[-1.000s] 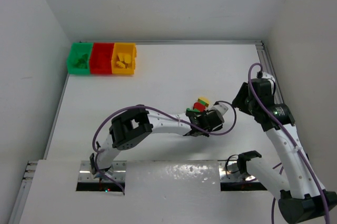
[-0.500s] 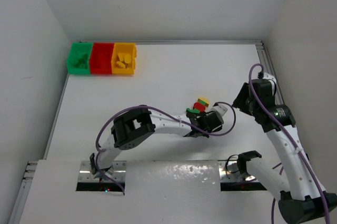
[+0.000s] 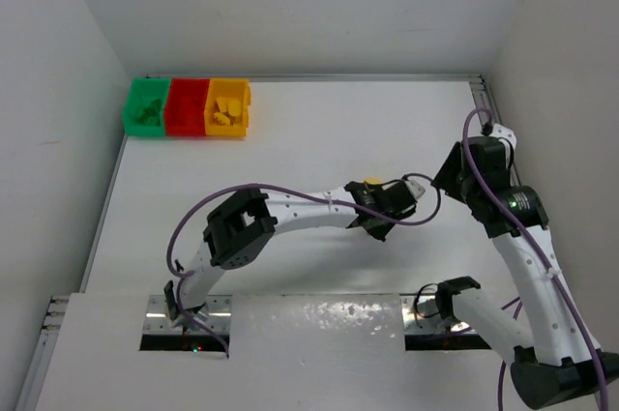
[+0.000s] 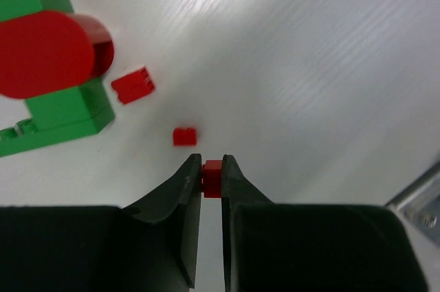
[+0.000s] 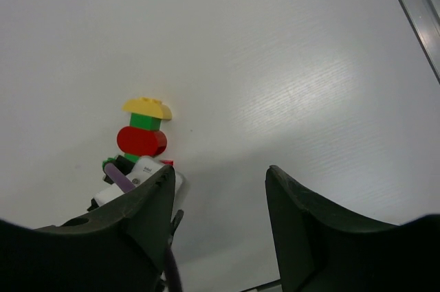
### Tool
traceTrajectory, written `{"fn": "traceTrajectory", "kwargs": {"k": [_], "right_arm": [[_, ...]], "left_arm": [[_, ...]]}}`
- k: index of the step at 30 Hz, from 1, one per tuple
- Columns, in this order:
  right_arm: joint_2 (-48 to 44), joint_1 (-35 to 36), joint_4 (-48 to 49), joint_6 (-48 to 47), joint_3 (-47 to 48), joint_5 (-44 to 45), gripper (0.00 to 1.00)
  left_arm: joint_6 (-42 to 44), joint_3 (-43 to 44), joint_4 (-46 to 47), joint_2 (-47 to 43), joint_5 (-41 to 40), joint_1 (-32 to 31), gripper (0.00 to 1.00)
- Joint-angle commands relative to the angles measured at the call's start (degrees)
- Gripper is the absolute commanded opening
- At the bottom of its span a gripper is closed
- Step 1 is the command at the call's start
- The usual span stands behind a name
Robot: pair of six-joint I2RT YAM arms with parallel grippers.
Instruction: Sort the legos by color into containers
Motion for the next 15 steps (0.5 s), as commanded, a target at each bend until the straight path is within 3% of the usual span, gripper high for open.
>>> {"fn": "traceTrajectory", "kwargs": {"k": [1, 7, 12, 13, 15], "right_arm": [[1.08, 0.01, -1.05, -1.16, 3.43, 1.84, 0.55], [0.91, 0.09, 1.31, -1.16, 3.0, 0.44, 0.55], [1.34, 0.09, 4.75, -0.2, 0.1, -1.94, 0.55], [1.52, 0.09, 4.93, -0.02, -0.26, -2.73, 0.55], [2.22, 0.09, 5.45, 0.07, -0.61, -3.17, 0.54]], "left_arm": [[5.78, 1.96, -7.6, -6.86, 9.61, 3.1, 0.0], [12.91, -4.72, -9.27, -17.85, 19.36, 15.65, 0.0], [13.26, -1.13, -12.18, -21.37, 21.04, 40.59, 0.0], [13.44, -0.16, -12.18, -21.55, 20.96, 48.81, 0.0], [15.18, 2.64, -11.57, -21.29, 20.0, 59.2, 0.0]]}}
